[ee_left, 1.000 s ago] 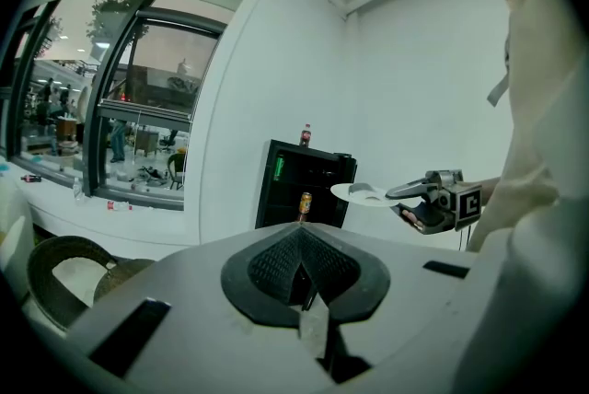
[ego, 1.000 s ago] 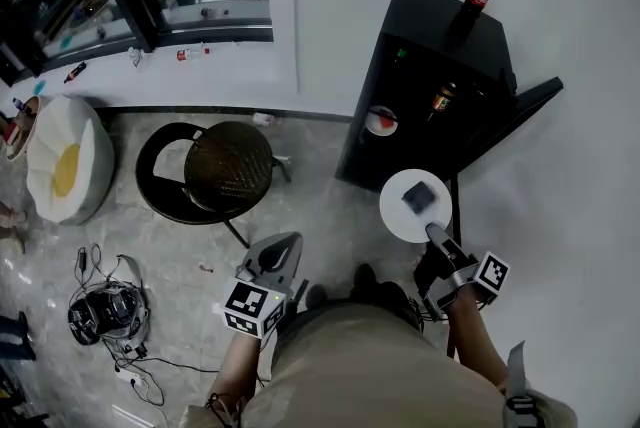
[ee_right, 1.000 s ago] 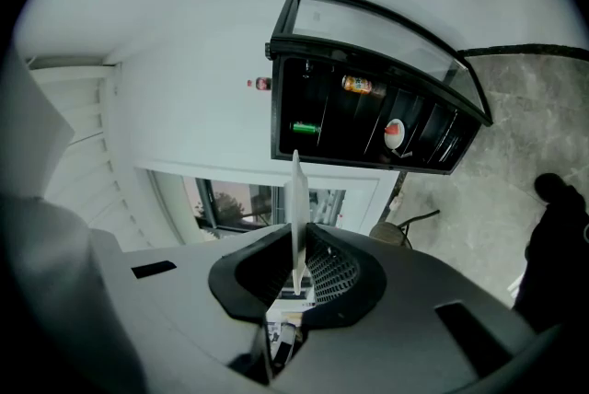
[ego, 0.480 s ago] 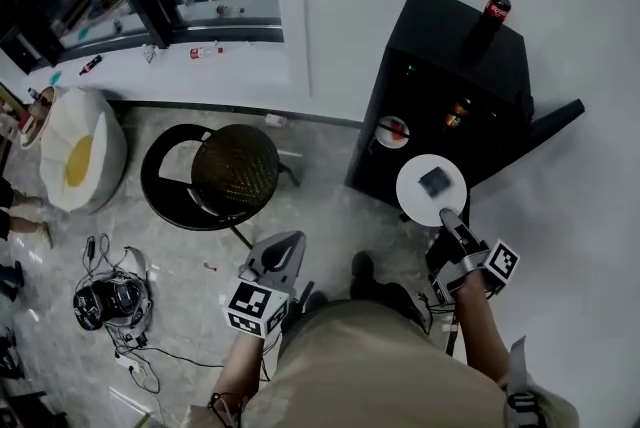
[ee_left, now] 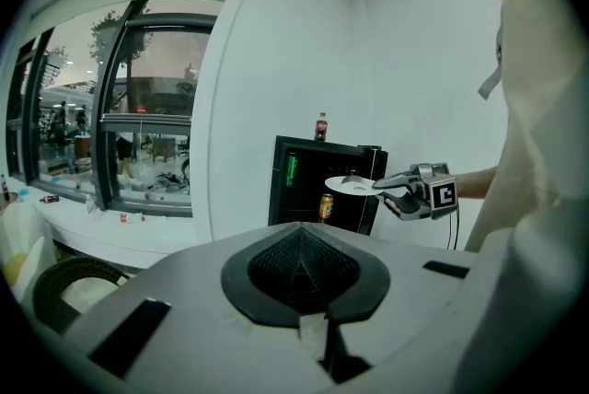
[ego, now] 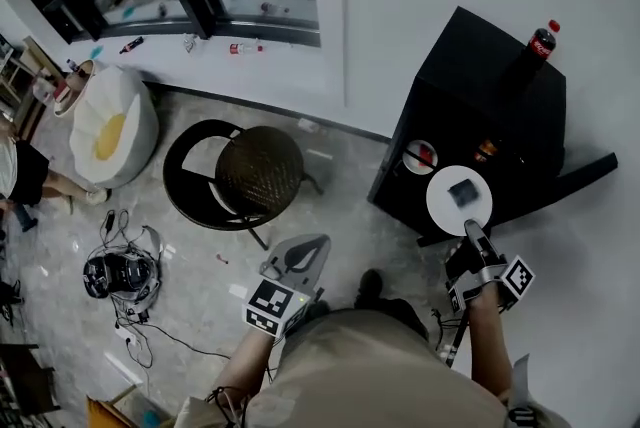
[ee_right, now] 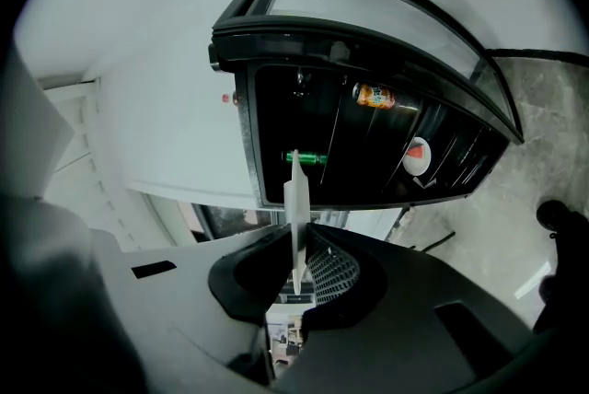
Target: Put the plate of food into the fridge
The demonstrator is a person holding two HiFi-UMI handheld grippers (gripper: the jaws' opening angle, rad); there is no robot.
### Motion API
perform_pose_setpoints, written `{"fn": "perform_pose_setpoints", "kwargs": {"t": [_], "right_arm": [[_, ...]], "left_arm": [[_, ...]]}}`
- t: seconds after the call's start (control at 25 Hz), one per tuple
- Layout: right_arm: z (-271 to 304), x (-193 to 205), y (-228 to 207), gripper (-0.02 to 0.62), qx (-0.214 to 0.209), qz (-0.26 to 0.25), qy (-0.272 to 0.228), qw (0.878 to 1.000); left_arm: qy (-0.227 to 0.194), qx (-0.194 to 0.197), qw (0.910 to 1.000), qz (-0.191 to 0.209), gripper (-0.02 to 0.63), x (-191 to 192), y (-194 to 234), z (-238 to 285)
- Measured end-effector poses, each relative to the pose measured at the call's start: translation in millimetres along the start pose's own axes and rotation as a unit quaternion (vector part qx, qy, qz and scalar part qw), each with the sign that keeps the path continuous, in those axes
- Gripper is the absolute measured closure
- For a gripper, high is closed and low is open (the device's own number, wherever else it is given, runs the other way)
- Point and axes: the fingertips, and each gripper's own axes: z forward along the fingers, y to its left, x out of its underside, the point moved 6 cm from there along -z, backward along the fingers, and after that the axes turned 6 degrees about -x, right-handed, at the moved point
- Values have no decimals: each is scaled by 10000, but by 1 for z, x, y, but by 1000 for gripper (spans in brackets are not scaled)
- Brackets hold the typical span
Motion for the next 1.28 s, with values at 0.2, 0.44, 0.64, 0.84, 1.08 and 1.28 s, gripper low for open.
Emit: {"fn": "perform_pose_setpoints", "kwargs": {"t": [0.2,0.44,0.64,0.84,1.08,1.28], "right_arm": [[24,-17,-8,565,-34,-69,5,10000],[45,-34,-8,565,-45,53,24,10000],[50,-43,-10,565,-83,104,-69,9999],[54,-55,-14,565,-97,167,-162,9997],[61,-68,-19,565,-69,131,-264,9995],[68,-75,-27,565,-37,32,-294,9996]], "left_arm": [[153,-152,9998,-7,598,-1,5,2],[268,-234,9994,10,598,-8,0,19],[154,-190,9997,93,598,-15,-5,30],[192,-117,9997,125,598,-18,-11,49],[231,-54,9996,125,598,-19,-12,64],[225,-125,9996,75,598,-12,-10,65]]}}
